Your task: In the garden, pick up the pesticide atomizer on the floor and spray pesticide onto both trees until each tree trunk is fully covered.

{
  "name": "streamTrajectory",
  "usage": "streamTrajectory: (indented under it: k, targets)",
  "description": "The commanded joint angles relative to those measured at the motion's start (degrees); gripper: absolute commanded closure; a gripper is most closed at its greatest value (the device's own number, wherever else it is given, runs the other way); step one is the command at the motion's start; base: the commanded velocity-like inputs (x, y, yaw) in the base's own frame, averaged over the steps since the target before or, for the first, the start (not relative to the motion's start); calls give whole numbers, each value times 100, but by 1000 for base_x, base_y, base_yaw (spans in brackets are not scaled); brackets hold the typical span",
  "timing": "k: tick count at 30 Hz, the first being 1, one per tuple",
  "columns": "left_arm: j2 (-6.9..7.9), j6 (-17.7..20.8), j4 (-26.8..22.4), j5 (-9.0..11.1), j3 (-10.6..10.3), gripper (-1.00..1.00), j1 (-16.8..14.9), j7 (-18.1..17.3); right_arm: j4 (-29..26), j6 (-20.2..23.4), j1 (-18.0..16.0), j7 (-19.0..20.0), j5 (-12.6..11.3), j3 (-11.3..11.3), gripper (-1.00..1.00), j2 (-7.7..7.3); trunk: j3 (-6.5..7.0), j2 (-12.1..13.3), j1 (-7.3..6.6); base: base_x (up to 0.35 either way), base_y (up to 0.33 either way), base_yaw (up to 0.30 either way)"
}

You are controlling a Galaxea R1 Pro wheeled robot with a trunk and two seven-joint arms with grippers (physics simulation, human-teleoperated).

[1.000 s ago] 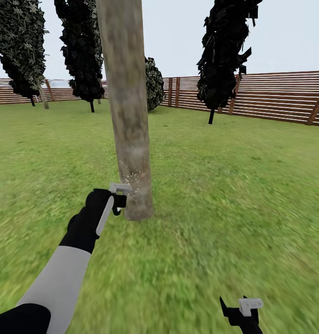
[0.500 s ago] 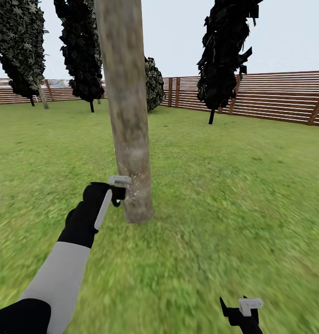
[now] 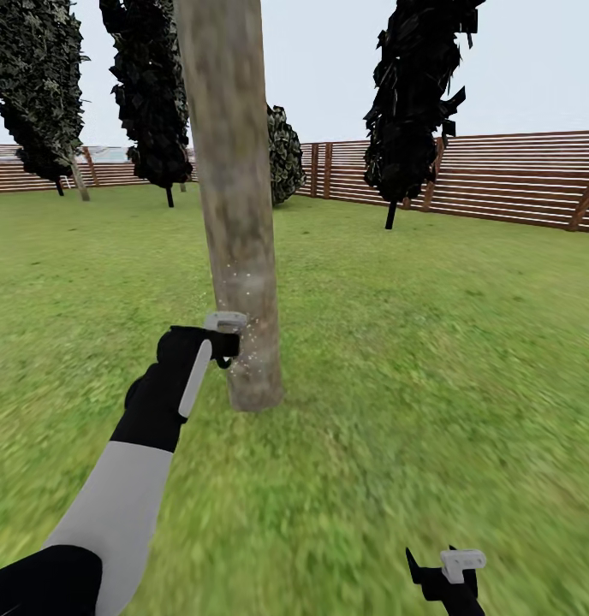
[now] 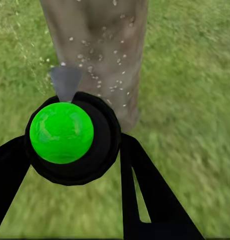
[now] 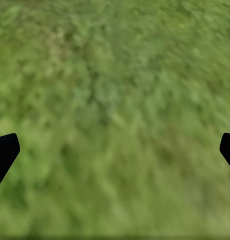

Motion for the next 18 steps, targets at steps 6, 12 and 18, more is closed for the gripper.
streamTrajectory:
  k: [6,12,18]
  targets:
    - [60,-9,161,-38,-47,100,197,2,0,0,0,0,0,0,-100,0,0,0,0,0,0,0]
    - [73,-9,180,-44,-42,100,394,9,0,0,0,0,0,0,-100,-1,0,0,0,218,0,0]
    - [235,-21,181,-48,-56,100,766,5,0,0,0,0,0,0,-100,0,0,0,0,76,0,0]
